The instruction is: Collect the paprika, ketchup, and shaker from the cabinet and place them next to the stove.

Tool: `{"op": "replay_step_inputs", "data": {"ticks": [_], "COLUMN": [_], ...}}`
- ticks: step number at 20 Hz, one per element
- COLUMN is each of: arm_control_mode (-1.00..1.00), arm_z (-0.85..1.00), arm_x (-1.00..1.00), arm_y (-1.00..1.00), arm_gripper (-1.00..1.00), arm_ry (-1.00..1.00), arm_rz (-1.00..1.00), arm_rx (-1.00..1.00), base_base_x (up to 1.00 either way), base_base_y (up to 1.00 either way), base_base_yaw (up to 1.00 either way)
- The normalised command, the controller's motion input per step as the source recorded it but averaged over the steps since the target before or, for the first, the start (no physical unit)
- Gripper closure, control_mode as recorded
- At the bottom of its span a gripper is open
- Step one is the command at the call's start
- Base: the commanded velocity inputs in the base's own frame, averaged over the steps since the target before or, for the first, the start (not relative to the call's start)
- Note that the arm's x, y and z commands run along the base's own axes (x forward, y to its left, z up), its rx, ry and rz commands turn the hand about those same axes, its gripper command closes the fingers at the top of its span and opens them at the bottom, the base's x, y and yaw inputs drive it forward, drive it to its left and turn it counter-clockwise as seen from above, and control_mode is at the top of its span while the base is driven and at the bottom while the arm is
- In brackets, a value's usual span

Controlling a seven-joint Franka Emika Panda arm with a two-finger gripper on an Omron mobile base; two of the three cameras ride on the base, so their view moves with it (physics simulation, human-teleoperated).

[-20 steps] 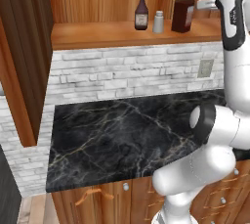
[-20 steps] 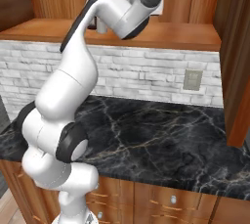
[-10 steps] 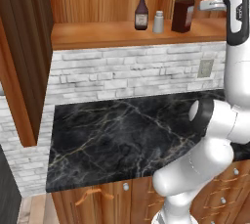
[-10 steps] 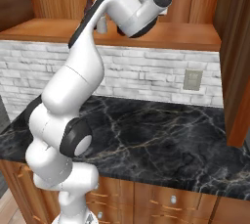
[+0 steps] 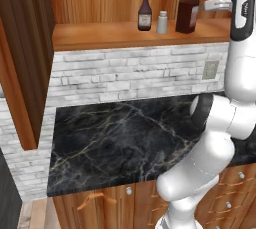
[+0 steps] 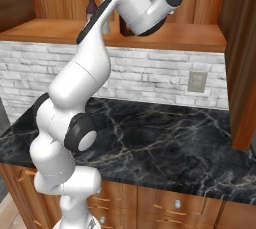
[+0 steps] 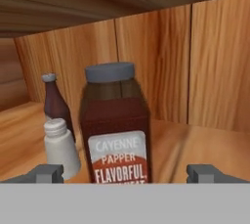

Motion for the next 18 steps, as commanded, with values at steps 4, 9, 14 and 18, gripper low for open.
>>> {"op": "replay_step_inputs", "data": {"ticks": [4, 9, 14, 18], "arm_control_mode": [-1.0, -1.0, -1.0, -1.0], "arm_z": [-0.01, -0.01, 0.0, 0.0], "arm_x": [0.17, 0.26, 0.12, 0.0], "arm_y": [0.0, 0.02, 0.07, 0.05], "arm_gripper": [-1.0, -1.0, -1.0, -1.0], "arm_ry": [0.03, 0.06, 0.03, 0.0], "arm_rz": [0.01, 0.03, 0.01, 0.02], "arm_rx": [0.0, 0.0, 0.0, -0.03], "base_base_x": [0.0, 0.0, 0.0, 0.0], "base_base_y": [0.0, 0.0, 0.0, 0.0], "base_base_yaw": [0.0, 0.0, 0.0, 0.0]}}
